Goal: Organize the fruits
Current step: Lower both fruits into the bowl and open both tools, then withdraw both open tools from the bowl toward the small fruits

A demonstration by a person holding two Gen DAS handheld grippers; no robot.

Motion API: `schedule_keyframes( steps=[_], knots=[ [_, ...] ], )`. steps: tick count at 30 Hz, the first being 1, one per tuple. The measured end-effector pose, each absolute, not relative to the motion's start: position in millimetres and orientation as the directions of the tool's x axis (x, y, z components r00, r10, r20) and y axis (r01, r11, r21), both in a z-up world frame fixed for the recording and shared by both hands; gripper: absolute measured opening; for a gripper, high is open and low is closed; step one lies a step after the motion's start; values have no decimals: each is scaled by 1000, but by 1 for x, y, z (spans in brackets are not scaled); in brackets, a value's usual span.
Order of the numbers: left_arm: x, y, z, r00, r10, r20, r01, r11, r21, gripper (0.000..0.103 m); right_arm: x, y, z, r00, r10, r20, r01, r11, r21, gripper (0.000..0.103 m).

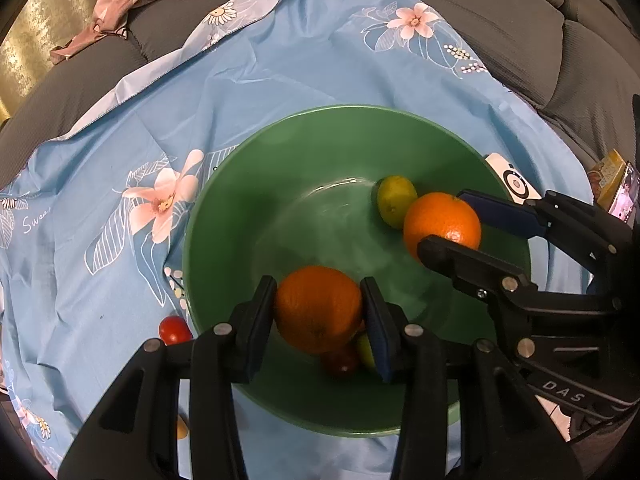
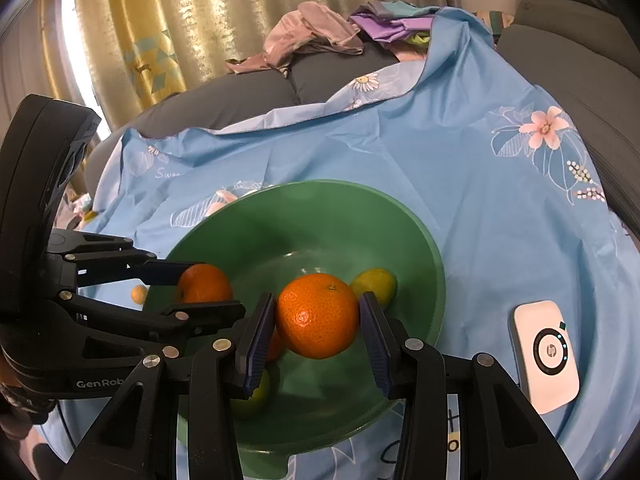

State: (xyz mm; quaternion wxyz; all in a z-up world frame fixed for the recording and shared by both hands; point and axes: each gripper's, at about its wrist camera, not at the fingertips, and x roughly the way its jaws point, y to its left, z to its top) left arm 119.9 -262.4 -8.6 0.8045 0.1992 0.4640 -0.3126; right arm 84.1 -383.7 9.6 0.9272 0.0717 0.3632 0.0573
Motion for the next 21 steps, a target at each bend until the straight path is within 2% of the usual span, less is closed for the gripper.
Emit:
schedule_keyframes(
  steps=[3,7,12,16,18,21],
  knots=[
    [121,-262,-9,376,-316,-871,684,729,31,41,85,-383,10,727,155,-669,-51,984,173,44],
    [121,-261,-7,384,-313,-869,678,734,36,44,86,-382,9,724,149,-674,-43,984,171,44],
    [122,-253,-4,406,-298,-864,656,753,49,63,86,-382,11,715,122,-688,-11,986,164,44],
    [117,-242,6,423,-314,-850,643,765,38,71,83,-381,13,709,115,-696,5,986,168,44],
    [113,-237,10,432,-319,-843,636,771,35,82,80,-378,15,708,105,-699,11,987,159,44],
    [105,-228,17,451,-320,-833,622,782,37,85,75,-374,20,711,96,-696,13,989,150,44]
  ],
)
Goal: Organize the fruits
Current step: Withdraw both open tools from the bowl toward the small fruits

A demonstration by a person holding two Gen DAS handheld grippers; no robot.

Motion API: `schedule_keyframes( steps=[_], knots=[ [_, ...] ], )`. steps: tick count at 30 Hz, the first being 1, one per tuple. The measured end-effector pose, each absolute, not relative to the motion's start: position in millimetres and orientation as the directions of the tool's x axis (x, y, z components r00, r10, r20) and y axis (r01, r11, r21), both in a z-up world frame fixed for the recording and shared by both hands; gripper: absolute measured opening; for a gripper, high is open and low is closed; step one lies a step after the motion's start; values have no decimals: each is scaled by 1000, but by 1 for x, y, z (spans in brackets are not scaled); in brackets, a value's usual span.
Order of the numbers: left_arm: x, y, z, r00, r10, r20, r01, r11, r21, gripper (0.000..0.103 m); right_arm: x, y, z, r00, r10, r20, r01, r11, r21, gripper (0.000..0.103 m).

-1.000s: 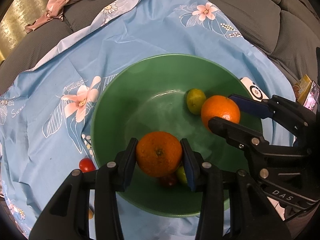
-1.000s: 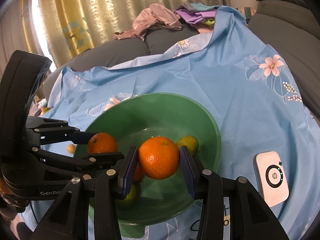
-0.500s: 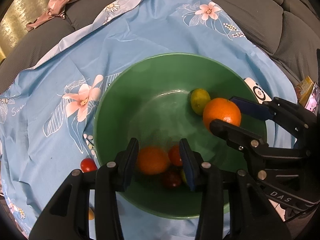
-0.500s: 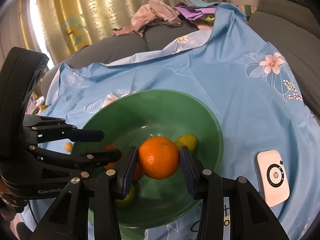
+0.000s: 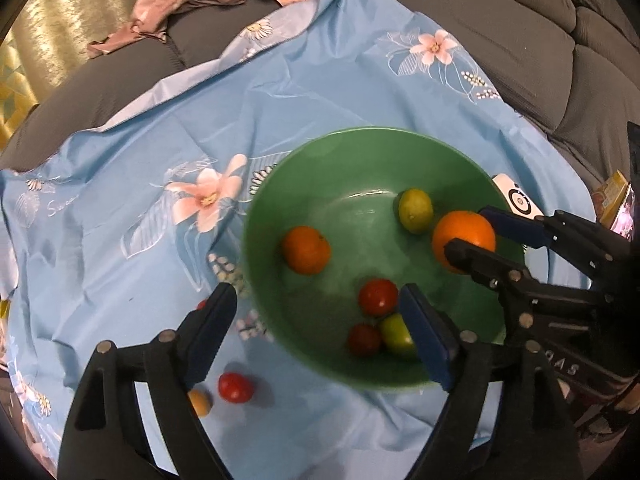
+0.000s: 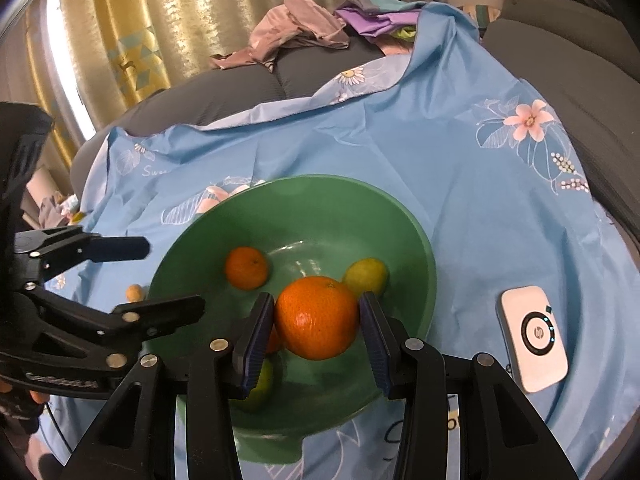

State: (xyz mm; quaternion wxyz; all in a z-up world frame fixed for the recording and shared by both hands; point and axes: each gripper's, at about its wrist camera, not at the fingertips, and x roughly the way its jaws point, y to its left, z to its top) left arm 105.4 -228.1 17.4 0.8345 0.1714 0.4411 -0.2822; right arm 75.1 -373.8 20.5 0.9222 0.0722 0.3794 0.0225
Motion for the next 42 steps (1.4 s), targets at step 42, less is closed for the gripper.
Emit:
schedule_keyframes(
  steps=[42],
  knots=[
    [15,-7,-18,550,-298,-780,265,948,-175,99,53,-214,2,541,328,-774,-365,921,135,46]
  ],
)
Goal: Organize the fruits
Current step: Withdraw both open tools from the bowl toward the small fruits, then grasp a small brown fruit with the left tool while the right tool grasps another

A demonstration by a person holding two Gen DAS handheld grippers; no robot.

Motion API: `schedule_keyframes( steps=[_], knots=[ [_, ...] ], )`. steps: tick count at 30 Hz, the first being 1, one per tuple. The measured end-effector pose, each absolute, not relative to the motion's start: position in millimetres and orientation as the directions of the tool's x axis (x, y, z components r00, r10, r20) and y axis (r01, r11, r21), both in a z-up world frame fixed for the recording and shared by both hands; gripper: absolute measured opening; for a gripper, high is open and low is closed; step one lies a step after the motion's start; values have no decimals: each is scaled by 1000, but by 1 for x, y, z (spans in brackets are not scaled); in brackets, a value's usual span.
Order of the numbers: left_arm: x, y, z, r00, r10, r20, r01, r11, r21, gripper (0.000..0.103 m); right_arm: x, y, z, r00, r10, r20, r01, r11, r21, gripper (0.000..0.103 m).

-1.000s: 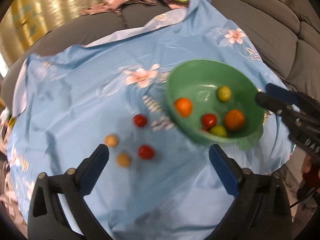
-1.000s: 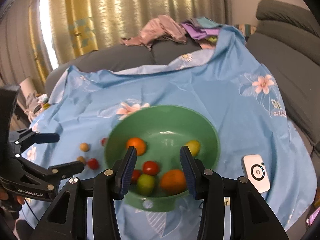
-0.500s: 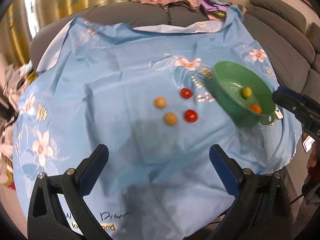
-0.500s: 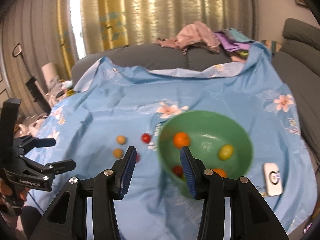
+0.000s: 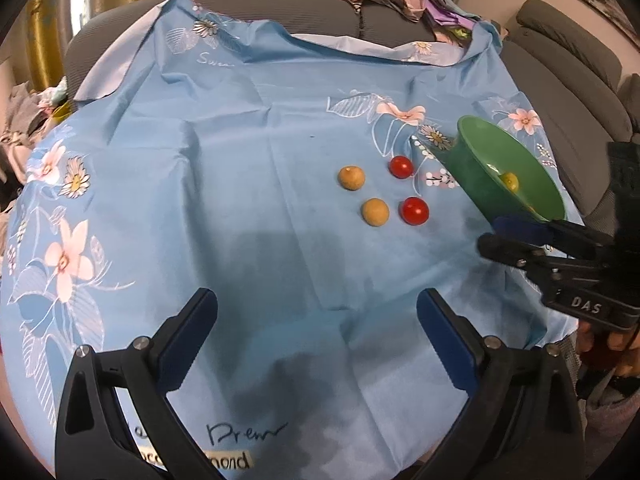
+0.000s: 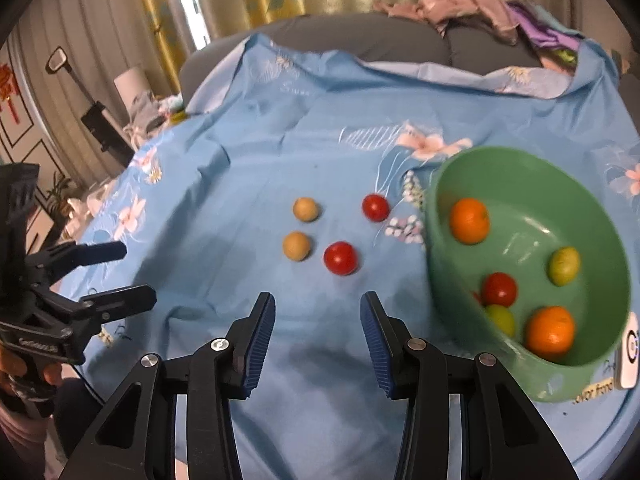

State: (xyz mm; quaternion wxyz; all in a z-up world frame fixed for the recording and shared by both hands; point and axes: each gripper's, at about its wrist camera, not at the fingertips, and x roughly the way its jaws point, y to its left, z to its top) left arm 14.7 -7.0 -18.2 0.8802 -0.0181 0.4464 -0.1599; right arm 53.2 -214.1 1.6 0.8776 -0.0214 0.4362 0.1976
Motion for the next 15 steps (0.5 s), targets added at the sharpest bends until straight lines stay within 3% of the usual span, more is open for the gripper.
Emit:
schedule_keyframes(
  steps=[2,6,8,15],
  knots=[
    [22,-12,-21,544,-312,-779,282,942,-181,97,57,-213,0,534,339,-774,-371,917,146,46],
    [43,-33,-26,523,-342,-781,330,926,-185,80,62,-220,4,555,347,-756,-349,922,167,46],
    [55,-47,-30,510,-351,-785,358,917,-177,78,64,-223,4,559,351,-751,-346,922,173,46],
    [96,-82,-49,472,-323,-820,410,904,-120,58,74,-230,1,561,364,-744,-343,920,191,46]
  ],
)
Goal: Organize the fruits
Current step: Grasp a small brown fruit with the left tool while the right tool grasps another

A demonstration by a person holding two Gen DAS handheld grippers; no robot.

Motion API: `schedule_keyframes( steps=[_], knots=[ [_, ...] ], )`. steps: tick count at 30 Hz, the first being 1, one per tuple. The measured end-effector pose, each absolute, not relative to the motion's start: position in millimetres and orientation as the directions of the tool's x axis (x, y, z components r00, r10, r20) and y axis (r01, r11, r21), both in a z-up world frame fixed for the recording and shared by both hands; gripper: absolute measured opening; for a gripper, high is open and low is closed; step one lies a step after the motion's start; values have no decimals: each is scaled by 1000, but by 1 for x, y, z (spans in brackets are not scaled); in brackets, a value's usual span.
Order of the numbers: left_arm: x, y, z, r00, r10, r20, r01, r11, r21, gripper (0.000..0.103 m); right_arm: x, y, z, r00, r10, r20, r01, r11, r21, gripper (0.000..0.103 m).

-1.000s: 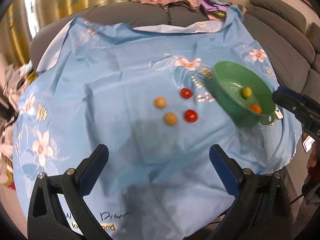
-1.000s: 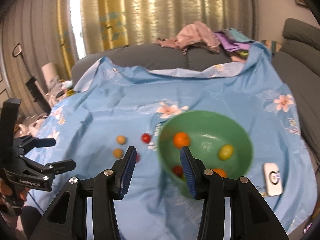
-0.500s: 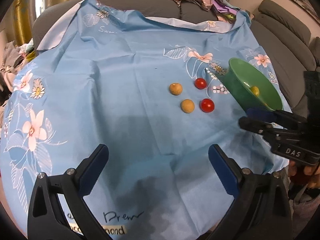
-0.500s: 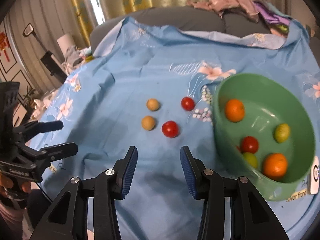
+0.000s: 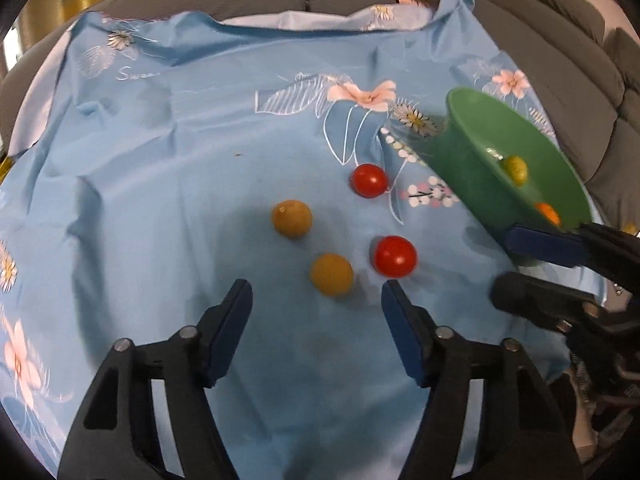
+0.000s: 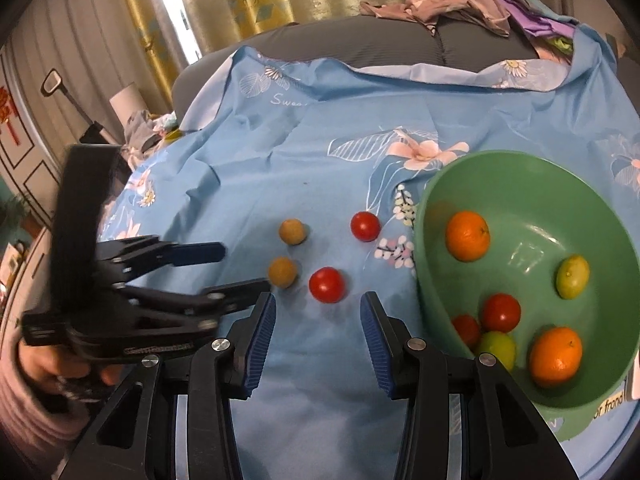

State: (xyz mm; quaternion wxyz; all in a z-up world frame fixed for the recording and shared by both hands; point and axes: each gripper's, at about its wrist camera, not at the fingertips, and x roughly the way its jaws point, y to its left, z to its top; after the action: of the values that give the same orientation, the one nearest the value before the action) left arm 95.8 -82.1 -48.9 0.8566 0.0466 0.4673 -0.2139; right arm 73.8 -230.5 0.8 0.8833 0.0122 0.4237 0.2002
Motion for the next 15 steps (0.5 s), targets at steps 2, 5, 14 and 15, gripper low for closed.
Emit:
schedule_keyframes(
  steps=[2,5,14,15],
  knots=[
    [104,-85,-55,460,-311,-832,411,905,-110,55,77,-232,0,560,369,-742,-346,918,195,46],
    [112,-86,-63,447,-304,-841,407,907,-111,53,80,-233,0,564,374,-736,-349,916,198,46],
    [116,-90,-68,449,-328,-831,433,894,-118,26,96,-218,1,557,389,-734,-385,904,187,46],
    [118,-86,-68,452,-329,-829,423,897,-126,26,98,-216,1,556,388,-735,-388,903,183,46]
  ],
)
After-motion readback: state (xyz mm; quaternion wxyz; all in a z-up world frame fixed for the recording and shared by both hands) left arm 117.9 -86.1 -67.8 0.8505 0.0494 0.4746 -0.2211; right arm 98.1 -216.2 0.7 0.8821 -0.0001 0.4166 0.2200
